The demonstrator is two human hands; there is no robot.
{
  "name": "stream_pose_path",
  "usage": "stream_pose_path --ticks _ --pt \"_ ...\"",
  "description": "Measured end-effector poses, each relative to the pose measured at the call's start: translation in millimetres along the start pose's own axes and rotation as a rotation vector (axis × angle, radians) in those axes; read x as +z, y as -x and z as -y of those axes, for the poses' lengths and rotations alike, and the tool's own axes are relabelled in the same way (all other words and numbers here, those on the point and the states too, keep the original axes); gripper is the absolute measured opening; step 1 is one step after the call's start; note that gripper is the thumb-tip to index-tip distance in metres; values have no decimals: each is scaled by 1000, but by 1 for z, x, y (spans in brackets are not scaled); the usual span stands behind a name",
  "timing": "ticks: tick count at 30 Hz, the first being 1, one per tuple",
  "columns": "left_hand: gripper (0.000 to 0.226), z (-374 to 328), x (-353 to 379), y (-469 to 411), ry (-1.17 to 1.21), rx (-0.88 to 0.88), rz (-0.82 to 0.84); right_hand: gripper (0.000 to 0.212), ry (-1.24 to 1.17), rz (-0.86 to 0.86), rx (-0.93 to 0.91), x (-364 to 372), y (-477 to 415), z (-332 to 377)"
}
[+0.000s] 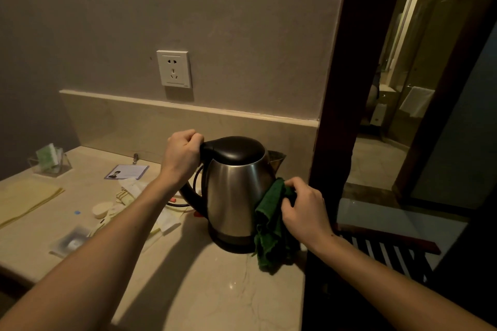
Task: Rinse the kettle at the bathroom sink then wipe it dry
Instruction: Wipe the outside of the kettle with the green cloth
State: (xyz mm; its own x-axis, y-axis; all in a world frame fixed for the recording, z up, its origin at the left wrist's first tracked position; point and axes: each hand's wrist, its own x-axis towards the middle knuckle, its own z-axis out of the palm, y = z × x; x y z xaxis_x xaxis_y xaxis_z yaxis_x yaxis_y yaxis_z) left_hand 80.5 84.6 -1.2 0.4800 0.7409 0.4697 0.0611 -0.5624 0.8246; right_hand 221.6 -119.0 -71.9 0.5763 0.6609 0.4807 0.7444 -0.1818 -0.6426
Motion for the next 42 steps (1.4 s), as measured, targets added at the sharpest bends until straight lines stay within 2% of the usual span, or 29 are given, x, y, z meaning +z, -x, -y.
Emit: stream_pose_path --ticks 6,10,15,19,23,26,32,36,42 --pt "38 1 2 -5 47 5 37 16 -55 -167 -134 -7 -6 10" --pt "35 -1 2 -5 58 10 45 14 -102 -209 -107 2 -5 2" --pt "29 -3 3 -3 38 13 36 12 -170 -32 114 12 -12 -12" --pt "32 -6 3 -2 -75 11 29 16 -223 110 253 12 -22 -15" --pt "40 -11 7 6 -214 -40 -96 19 -340 114 343 4 -30 -8" --pt "41 -13 15 11 -168 -136 -181 31 -407 61 306 -4 -35 2" --pt "37 -11 14 5 -73 -207 -128 38 -462 -36 183 -14 -39 15" --pt "37 -10 17 -5 -65 -213 -81 34 -457 -60 124 -12 -29 10" --pt "39 -14 21 -16 -23 -223 -17 23 -363 53 242 3 -28 -8"
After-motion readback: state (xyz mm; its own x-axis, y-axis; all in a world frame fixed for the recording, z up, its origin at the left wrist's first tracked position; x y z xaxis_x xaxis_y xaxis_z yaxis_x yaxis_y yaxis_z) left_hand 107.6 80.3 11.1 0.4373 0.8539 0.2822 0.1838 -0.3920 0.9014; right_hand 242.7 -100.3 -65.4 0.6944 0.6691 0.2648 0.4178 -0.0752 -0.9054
